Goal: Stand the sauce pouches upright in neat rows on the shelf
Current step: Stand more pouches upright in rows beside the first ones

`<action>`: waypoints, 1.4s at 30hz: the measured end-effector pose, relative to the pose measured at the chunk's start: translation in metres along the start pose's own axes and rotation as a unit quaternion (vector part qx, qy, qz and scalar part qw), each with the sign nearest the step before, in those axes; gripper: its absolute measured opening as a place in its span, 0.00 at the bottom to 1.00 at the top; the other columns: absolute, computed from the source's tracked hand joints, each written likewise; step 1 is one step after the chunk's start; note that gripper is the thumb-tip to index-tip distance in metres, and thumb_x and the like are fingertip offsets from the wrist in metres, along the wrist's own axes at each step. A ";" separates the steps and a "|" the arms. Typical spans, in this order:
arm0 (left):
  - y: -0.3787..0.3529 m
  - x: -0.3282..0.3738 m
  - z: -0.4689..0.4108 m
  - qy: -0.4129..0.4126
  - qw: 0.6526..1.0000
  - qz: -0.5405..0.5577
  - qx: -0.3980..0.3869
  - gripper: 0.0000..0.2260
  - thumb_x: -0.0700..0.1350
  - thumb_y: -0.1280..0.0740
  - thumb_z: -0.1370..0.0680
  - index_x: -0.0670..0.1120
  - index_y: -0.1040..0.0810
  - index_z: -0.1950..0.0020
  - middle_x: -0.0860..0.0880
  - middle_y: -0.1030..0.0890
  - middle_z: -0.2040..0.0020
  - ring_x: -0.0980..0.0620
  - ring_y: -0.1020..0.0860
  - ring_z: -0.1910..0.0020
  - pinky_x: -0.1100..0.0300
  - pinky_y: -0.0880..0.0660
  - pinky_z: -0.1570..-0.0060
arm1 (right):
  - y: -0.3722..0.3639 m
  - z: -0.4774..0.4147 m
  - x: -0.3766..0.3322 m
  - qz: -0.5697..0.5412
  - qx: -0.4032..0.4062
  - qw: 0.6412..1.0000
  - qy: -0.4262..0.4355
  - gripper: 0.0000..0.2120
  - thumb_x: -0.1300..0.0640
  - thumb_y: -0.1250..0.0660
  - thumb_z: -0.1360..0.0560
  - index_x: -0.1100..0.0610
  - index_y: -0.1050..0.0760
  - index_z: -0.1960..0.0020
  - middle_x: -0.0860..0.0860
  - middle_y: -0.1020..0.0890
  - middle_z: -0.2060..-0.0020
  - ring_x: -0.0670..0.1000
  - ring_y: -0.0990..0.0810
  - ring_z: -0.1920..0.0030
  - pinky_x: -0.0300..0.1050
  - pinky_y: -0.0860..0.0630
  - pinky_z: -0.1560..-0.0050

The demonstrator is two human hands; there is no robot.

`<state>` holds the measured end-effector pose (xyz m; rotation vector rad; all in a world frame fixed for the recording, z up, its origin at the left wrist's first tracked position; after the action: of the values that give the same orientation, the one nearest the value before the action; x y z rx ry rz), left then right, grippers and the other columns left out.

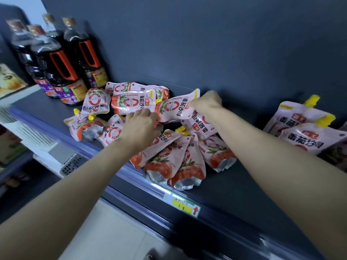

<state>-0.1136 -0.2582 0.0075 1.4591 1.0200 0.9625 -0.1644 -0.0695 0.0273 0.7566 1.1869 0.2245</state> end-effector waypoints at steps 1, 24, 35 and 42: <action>-0.002 0.003 -0.004 -0.017 1.000 0.013 -0.010 0.21 0.52 0.35 0.25 0.44 0.29 0.36 0.43 0.25 0.40 0.41 0.28 0.41 0.47 0.34 0.40 | 0.006 0.001 -0.007 0.022 0.021 0.999 0.023 0.08 0.57 0.33 0.29 0.60 0.23 0.53 0.56 0.17 0.51 0.57 0.18 0.52 0.44 0.24 0.58; -0.036 0.006 -0.083 -0.228 0.903 0.061 -0.358 0.24 0.51 0.33 0.26 0.49 0.33 0.31 0.49 0.27 0.34 0.47 0.27 0.39 0.48 0.30 0.37 | 0.075 0.093 -0.022 0.221 0.262 0.933 0.112 0.12 0.66 0.40 0.29 0.55 0.23 0.52 0.56 0.18 0.53 0.58 0.23 0.56 0.44 0.32 0.61; -0.042 0.013 -0.090 -0.268 0.915 0.052 -0.296 0.17 0.54 0.27 0.32 0.45 0.21 0.49 0.47 0.20 0.51 0.49 0.22 0.54 0.57 0.26 0.55 | 0.109 0.137 -0.003 0.260 0.306 0.915 0.043 0.07 0.53 0.34 0.26 0.56 0.22 0.53 0.57 0.17 0.54 0.60 0.21 0.50 0.50 0.28 0.49; -0.026 0.019 -0.086 -0.261 0.924 0.071 -0.270 0.10 0.48 0.25 0.34 0.43 0.20 0.63 0.49 0.23 0.66 0.50 0.26 0.66 0.58 0.29 0.64 | 0.146 0.140 0.033 0.327 0.307 0.893 -0.039 0.07 0.58 0.36 0.26 0.58 0.21 0.51 0.58 0.18 0.52 0.61 0.21 0.48 0.46 0.31 0.51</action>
<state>-0.1911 -0.2121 -0.0084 1.2237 0.2288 0.8042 0.0059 -0.0023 0.1185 1.7095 0.8845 0.3749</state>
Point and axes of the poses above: each hand's wrist, its own z-axis away from the middle knuckle, its own y-axis out of the back of the hand, x = y × z, the point moved 3 cm from there along -z, towards the middle knuckle
